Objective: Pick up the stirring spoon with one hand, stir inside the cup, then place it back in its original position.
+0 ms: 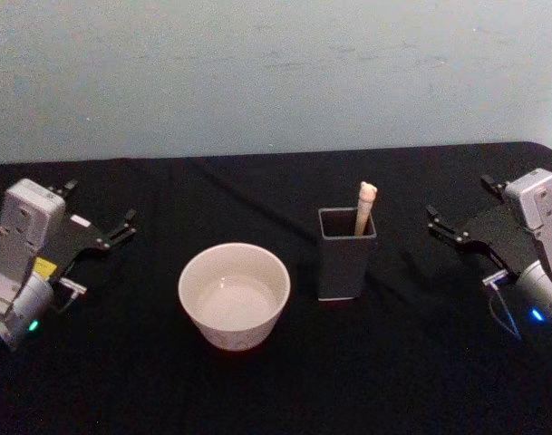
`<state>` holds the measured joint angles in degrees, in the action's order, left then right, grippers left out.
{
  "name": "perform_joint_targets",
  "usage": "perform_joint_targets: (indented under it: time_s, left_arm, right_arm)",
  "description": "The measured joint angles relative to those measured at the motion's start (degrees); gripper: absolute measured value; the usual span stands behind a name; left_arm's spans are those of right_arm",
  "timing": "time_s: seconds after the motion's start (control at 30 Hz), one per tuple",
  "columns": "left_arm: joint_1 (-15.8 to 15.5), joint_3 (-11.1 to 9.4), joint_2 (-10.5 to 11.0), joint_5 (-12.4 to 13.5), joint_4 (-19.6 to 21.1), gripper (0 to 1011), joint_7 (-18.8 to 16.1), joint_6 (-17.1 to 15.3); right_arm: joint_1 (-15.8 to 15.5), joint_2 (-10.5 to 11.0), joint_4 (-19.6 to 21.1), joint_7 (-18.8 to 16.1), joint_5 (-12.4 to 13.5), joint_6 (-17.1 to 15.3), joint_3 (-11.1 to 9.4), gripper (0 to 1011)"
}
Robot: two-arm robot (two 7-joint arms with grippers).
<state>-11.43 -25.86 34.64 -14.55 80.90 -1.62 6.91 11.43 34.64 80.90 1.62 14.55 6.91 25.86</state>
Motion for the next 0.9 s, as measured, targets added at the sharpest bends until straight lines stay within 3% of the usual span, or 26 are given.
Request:
perform_joint_targets:
  time_s: [0.9]
  left_arm:
    - [0.0, 0.0, 0.0, 0.0, 0.0, 1001, 0.0, 0.0]
  right_arm:
    - [0.0, 0.0, 0.0, 0.0, 0.0, 0.0, 0.0, 1002]
